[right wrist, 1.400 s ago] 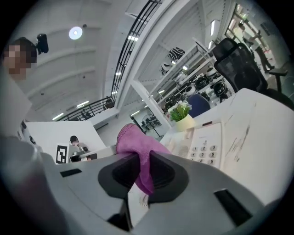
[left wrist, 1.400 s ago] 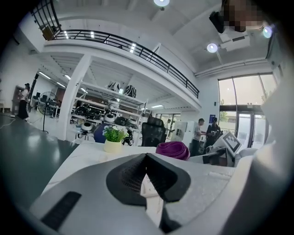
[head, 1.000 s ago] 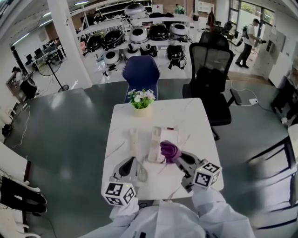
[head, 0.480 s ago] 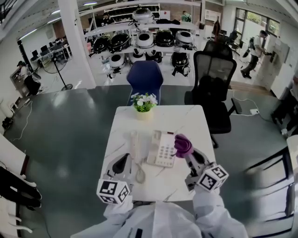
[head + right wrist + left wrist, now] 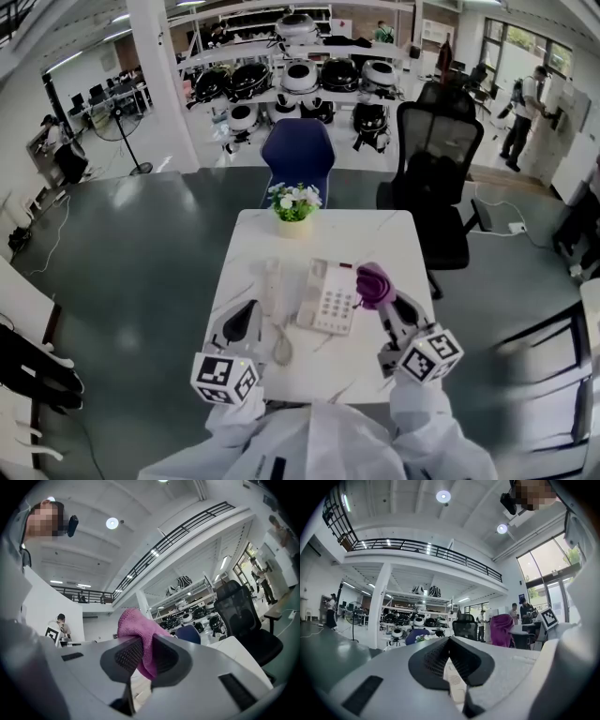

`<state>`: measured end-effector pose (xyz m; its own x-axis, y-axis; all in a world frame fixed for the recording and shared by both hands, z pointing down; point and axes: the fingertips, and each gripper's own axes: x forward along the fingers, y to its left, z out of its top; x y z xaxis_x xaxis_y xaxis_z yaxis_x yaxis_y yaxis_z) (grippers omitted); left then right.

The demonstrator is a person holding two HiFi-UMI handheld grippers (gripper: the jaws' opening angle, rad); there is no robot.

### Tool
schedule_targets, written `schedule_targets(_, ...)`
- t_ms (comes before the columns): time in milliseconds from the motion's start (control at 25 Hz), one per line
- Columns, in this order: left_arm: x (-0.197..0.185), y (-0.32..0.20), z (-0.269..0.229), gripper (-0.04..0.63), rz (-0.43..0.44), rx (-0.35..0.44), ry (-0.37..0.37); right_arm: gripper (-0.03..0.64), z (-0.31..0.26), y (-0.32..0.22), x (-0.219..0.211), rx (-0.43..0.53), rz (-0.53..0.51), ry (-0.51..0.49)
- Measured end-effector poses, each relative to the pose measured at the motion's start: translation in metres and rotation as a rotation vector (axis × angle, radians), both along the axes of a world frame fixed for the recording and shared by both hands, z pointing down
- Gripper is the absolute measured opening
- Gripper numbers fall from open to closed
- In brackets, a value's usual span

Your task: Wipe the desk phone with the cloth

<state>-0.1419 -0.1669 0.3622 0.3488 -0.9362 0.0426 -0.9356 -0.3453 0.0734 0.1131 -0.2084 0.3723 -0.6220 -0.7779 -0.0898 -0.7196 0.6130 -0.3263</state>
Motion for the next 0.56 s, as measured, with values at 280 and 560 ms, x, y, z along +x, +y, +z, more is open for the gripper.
schedule_targets(280, 0.005, -0.005, 0.005, -0.002, -0.003, -0.014, -0.002, 0.037, 0.003, -0.005, 0.005, -0.005, 0.006, -0.004)
schedule_targets(560, 0.011, -0.007, 0.005, -0.002, 0.002, -0.015, -0.001, 0.035, 0.004, -0.008, 0.011, -0.008, 0.011, -0.009)
